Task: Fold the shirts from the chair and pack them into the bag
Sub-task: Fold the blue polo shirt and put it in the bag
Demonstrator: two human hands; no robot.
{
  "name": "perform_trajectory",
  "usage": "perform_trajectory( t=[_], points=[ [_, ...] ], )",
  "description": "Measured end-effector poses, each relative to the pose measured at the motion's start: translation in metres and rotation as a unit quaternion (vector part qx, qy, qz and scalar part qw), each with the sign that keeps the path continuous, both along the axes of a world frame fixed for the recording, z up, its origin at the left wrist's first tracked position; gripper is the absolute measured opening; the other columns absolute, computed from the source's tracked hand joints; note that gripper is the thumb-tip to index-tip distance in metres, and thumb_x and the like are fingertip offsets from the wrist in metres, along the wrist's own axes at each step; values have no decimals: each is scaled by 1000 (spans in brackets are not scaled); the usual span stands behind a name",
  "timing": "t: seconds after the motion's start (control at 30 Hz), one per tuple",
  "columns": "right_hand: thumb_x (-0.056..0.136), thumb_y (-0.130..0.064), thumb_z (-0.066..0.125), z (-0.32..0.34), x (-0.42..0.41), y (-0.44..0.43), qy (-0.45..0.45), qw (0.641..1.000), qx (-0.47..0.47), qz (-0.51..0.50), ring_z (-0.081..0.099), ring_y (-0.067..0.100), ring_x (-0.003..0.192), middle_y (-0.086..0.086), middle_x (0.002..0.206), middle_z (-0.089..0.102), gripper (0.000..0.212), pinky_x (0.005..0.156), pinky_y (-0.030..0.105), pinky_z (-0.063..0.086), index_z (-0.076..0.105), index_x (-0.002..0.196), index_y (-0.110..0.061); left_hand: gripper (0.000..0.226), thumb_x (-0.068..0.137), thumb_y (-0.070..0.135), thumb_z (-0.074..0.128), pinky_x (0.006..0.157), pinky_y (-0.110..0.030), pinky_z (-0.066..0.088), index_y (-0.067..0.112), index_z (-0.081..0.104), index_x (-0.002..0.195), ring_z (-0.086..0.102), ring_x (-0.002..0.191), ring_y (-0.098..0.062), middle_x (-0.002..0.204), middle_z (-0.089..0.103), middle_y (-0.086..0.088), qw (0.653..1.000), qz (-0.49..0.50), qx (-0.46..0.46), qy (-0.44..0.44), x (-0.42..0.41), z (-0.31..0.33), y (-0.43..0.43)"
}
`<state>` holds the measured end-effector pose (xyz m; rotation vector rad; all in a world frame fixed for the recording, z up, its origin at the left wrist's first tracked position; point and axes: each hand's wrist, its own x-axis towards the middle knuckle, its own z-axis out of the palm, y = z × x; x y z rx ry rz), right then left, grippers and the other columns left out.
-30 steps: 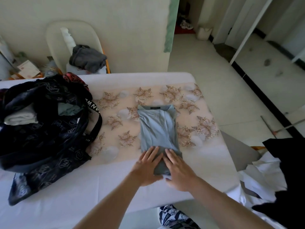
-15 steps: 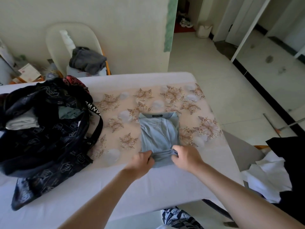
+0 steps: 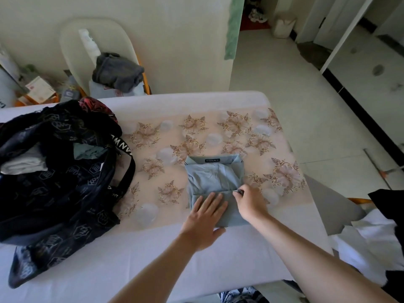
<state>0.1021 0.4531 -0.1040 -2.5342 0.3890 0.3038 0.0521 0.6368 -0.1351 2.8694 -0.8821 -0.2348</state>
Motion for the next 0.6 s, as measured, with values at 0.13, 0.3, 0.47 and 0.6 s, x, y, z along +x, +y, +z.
perform_trajectory(
  t=[0.13, 0.3, 0.47, 0.6],
  points=[
    [84, -9, 64, -9, -16, 2, -243, 934, -140, 223, 56, 31, 109, 8, 121, 58, 33, 88, 42, 48, 63, 116, -16, 91, 87, 66, 42, 123, -43, 3, 22, 7, 158, -1, 152, -22, 165, 3, 0, 999, -10, -20, 47, 15, -11, 6],
    [91, -51, 44, -18, -38, -6, -147, 887, -160, 408, 25, 24, 149, 11, 162, 26, 78, 120, 39, 19, 30, 154, -7, 96, 89, 68, 45, 124, -34, -5, 18, 2, 158, -12, 151, -10, 165, -5, 4, 997, -12, -46, 65, 24, -7, 12],
    [88, -57, 42, -11, -30, -14, -11, 872, -202, 446, -12, 22, 153, 9, 164, -16, 98, 125, 39, 4, -7, 157, -7, 96, 75, 55, 59, 123, -34, 9, 8, 27, 154, 16, 150, -21, 161, 22, -9, 996, 23, -81, 30, 16, -9, 22],
    [96, -30, 57, 2, -21, -10, 32, 891, -159, 425, -5, 16, 153, 1, 165, -11, 88, 125, 31, 6, -2, 159, -13, 84, 69, 30, 63, 116, -40, 34, 9, 42, 148, 33, 145, -25, 155, 37, -11, 994, 53, -80, 55, 15, 2, 28]
  ],
)
